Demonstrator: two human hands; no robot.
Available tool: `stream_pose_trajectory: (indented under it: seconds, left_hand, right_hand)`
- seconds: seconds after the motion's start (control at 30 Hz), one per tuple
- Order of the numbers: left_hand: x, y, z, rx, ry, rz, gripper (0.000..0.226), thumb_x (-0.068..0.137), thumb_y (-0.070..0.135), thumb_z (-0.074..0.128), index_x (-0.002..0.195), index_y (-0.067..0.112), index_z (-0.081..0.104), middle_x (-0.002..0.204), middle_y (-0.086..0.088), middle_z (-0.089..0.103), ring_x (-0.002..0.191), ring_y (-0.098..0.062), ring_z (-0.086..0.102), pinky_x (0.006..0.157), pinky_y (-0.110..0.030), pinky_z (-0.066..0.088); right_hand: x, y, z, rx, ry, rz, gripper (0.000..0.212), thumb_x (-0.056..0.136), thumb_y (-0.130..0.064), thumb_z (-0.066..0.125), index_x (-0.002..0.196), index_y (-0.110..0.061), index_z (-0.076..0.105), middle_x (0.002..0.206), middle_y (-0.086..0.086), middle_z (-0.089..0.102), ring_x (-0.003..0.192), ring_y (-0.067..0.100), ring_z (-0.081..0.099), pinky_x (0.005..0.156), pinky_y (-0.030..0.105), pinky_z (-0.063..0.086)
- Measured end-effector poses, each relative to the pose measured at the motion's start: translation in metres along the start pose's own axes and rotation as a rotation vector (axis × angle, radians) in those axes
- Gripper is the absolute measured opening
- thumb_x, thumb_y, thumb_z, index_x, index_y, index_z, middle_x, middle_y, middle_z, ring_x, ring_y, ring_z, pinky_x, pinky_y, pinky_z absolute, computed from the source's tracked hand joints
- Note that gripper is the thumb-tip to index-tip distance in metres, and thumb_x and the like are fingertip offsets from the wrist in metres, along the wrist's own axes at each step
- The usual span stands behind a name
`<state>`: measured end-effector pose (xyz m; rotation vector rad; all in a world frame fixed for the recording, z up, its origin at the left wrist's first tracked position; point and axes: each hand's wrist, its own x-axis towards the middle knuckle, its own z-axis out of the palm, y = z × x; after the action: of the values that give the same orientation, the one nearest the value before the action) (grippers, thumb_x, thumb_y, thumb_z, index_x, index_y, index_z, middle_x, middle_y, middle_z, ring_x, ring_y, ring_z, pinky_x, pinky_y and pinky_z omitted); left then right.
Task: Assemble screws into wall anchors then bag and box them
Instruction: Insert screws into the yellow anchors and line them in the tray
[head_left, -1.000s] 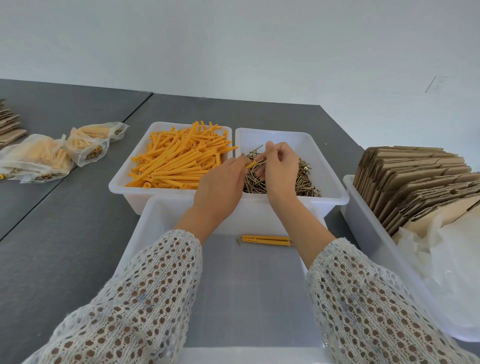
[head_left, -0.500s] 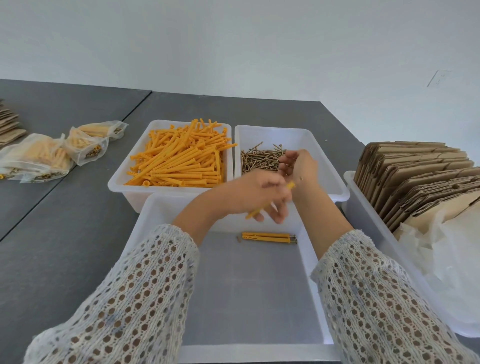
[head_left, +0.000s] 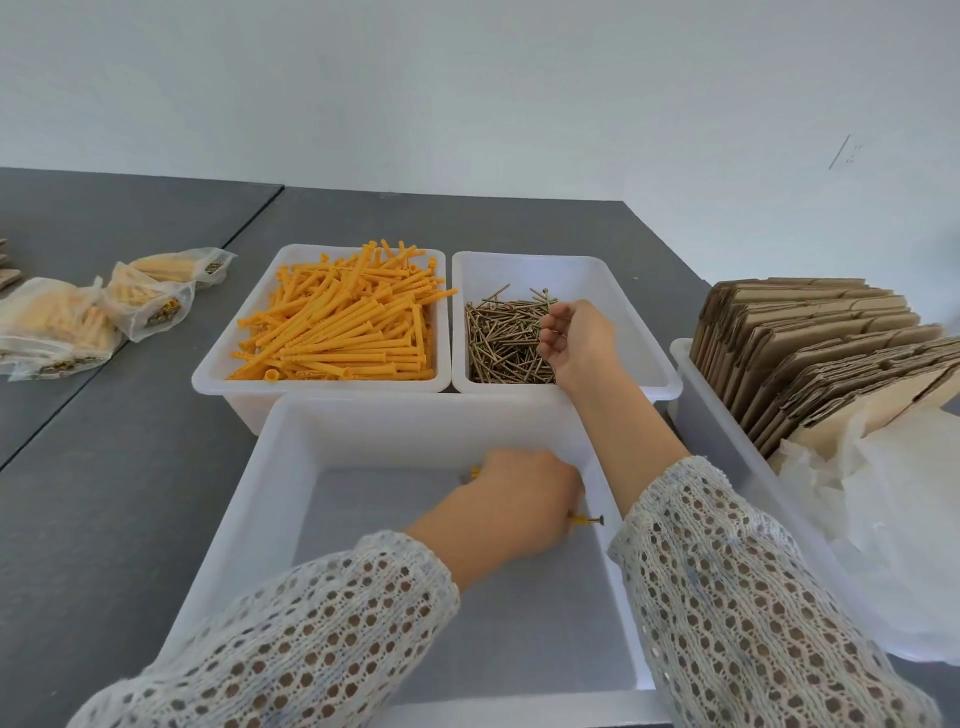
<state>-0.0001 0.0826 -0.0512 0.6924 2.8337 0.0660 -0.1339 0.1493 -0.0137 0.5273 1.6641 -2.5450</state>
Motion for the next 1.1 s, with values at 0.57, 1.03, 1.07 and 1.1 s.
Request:
stream_pose_trajectory:
  seconds: [0.57,1.03,1.07,1.1]
  left_hand:
    - [0.017,-0.002,0.007,0.278,0.166,-0.023,0.014,0.094,0.013,0.061,0.090,0.024,0.052,0.087,0.003,0.056,0.087,-0.024,0.065,0.049,-0.025,0.016]
    - [0.024,-0.007,0.000,0.209,0.338,-0.048,0.011,0.099,0.031,0.054,0.100,0.024,0.063,0.092,0.002,0.064,0.086,-0.024,0.065,0.050,-0.026,0.019]
    - [0.021,-0.011,-0.006,0.181,0.406,-0.057,0.019,0.100,0.037,0.051,0.100,0.023,0.064,0.091,0.000,0.064,0.084,-0.025,0.065,0.051,-0.027,0.020]
    - [0.019,-0.016,-0.012,0.153,0.486,-0.066,0.023,0.100,0.038,0.048,0.095,0.022,0.063,0.086,-0.001,0.063,0.081,-0.026,0.064,0.051,-0.028,0.019]
  right_hand:
    - [0.006,0.006,0.003,-0.159,0.009,-0.085,0.025,0.090,-0.003,0.035,0.082,-0.008,0.059,0.059,0.003,0.057,0.040,0.012,0.047,0.045,0.022,0.041]
    - [0.011,0.012,0.002,-0.394,-0.014,-0.215,0.030,0.092,-0.004,0.034,0.077,-0.009,0.059,0.062,0.004,0.058,0.045,0.013,0.049,0.043,0.022,0.042]
    - [0.011,0.014,0.001,-0.478,-0.026,-0.255,0.029,0.092,-0.004,0.034,0.076,-0.009,0.058,0.062,0.005,0.058,0.047,0.014,0.050,0.043,0.022,0.043]
    - [0.013,0.015,0.001,-0.585,-0.039,-0.304,0.028,0.092,-0.005,0.036,0.075,-0.008,0.057,0.064,0.006,0.059,0.050,0.016,0.051,0.045,0.023,0.045]
